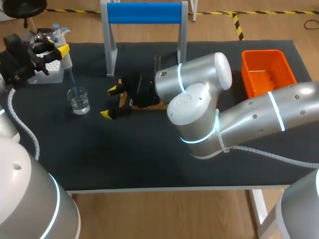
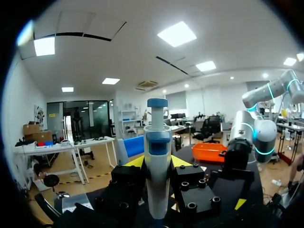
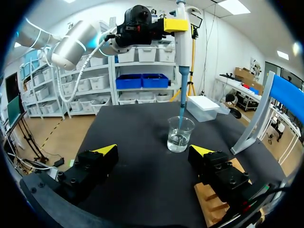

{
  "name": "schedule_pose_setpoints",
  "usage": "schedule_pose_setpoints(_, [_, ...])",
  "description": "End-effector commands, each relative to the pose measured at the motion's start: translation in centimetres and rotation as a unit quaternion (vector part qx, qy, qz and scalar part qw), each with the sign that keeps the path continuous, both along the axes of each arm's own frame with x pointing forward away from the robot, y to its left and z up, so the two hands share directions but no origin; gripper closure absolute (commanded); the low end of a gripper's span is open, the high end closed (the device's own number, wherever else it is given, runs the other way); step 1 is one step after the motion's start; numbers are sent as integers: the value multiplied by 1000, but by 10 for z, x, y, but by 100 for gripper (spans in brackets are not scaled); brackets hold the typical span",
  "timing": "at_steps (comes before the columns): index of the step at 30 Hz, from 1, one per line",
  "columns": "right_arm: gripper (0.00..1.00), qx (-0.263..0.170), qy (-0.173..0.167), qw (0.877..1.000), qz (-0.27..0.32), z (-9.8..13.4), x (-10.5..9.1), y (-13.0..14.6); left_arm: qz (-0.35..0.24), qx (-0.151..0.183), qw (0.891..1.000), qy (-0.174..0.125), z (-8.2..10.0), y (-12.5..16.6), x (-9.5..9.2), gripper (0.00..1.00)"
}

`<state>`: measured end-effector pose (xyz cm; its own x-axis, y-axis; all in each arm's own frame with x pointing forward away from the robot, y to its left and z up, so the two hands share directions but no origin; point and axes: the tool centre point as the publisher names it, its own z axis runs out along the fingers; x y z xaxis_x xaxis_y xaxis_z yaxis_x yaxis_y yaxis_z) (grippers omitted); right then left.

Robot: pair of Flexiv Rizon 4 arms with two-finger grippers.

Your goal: Invert the test tube, pick up the pipette, mount the tip to pipette, aspirate from beaker and dispense into the tube, eject the tip, return the pipette, and cap with the stopper.

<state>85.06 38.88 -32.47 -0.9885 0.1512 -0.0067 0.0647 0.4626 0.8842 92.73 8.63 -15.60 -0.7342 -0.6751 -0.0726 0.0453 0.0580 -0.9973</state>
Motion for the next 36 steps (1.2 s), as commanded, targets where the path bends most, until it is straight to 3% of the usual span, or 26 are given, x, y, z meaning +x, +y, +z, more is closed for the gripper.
schedule_pose_setpoints(1, [0,0,0,1000,0,0,0,0,3,-4,1000,-4,-6,0,2,100])
schedule_pose_setpoints(36, [0,0,0,1000,0,0,0,0,5,14,1000,-14,-27,-4,2,100])
